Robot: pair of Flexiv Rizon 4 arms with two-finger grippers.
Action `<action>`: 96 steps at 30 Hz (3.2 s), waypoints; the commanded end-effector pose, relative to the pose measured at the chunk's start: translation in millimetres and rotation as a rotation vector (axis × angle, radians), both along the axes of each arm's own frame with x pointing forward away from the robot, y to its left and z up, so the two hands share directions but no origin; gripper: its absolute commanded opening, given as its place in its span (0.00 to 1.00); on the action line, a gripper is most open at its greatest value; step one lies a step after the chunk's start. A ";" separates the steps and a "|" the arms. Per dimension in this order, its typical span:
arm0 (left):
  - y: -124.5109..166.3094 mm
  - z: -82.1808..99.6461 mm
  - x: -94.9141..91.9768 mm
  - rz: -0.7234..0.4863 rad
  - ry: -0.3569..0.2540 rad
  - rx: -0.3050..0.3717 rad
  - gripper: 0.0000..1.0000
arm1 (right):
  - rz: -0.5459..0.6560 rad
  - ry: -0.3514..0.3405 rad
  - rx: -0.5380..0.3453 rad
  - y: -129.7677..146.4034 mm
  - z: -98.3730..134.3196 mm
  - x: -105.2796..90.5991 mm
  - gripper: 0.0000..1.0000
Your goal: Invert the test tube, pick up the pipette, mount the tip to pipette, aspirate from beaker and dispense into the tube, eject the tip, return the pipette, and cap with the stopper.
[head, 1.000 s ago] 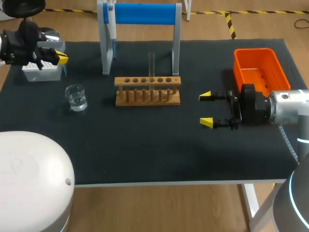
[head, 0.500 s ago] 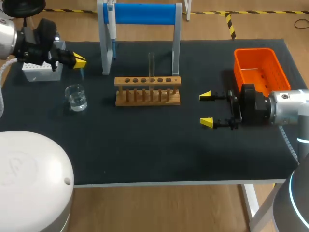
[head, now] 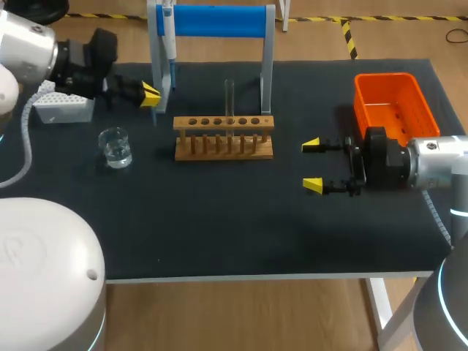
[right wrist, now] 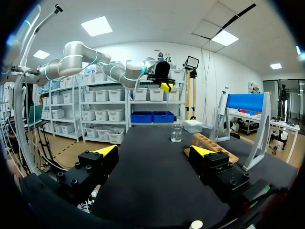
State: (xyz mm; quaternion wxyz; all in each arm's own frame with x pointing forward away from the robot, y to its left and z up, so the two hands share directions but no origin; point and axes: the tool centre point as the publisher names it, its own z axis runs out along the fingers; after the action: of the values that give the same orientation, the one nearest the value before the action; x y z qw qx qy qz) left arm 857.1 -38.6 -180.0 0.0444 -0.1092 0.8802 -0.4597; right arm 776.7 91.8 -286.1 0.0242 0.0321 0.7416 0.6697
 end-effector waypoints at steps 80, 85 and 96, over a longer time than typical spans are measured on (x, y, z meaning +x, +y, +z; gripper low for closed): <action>-122.6 19.9 -44.2 -0.126 0.015 0.010 0.00 | -0.003 -0.001 0.000 0.1 -0.3 -0.8 1.00; -130.9 21.3 -50.5 -0.120 0.014 0.009 0.00 | -0.003 -0.001 0.000 0.1 -0.3 -0.8 1.00; -152.5 24.5 -57.4 -0.132 0.014 -0.011 0.00 | -0.003 -0.001 0.000 0.1 -0.3 -0.8 1.00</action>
State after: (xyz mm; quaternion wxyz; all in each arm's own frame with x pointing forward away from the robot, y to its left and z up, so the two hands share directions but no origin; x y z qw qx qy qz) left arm 798.5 -184.4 -153.2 0.0075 -0.0547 0.8841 -0.4640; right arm 776.7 91.7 -286.2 0.0242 0.0321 0.7416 0.6697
